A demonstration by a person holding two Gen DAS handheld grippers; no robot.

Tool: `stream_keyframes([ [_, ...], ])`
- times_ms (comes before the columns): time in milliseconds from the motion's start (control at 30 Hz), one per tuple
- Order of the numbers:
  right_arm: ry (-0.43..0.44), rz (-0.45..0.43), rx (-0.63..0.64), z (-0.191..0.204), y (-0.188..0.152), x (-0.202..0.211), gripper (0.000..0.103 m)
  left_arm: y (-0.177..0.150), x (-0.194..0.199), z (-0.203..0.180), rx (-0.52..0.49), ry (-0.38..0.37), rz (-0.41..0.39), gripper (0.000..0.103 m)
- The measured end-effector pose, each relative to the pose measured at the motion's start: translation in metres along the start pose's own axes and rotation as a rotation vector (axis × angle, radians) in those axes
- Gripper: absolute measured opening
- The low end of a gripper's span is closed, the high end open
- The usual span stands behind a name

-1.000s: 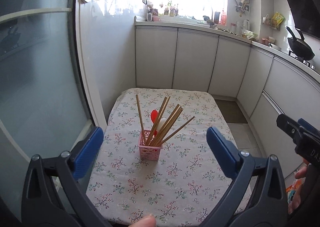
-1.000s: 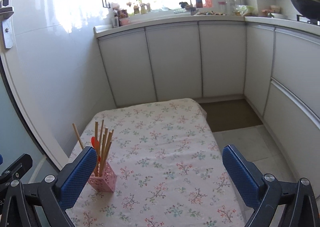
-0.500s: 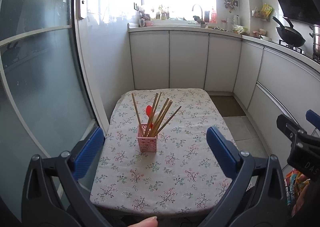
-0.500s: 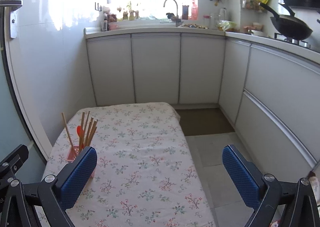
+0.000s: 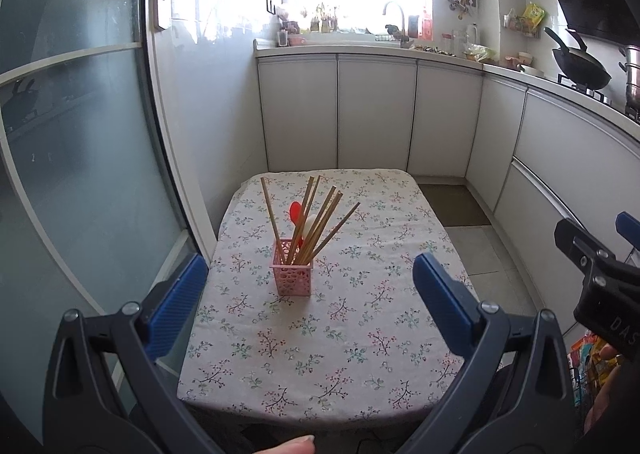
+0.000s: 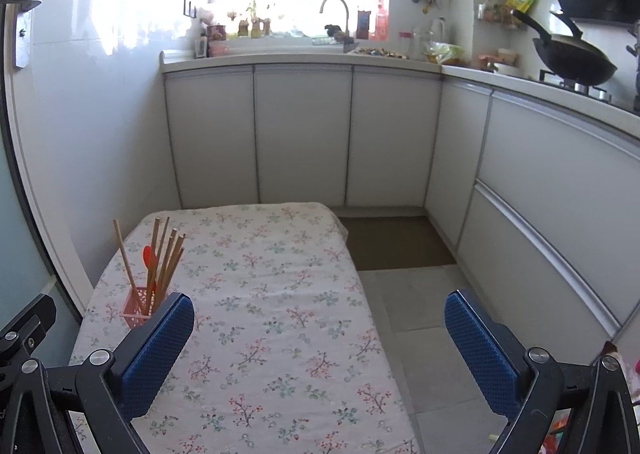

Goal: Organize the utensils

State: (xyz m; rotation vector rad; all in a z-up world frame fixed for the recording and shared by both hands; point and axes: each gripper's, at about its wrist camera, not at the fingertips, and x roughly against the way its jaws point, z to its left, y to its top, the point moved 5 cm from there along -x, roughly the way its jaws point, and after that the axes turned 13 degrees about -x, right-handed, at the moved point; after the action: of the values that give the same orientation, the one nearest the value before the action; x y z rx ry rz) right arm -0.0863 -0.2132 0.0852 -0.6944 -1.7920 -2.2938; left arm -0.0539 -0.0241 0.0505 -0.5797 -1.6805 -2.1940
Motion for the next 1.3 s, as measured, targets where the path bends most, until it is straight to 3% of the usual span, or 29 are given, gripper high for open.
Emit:
stream_keyframes([
  [1300,-0.006,0.002,-0.002,-0.0003,0.0005,-0.0034,0.103,0.0001,-0.0004,-0.001,0.01,-0.004,0.0,0.102],
])
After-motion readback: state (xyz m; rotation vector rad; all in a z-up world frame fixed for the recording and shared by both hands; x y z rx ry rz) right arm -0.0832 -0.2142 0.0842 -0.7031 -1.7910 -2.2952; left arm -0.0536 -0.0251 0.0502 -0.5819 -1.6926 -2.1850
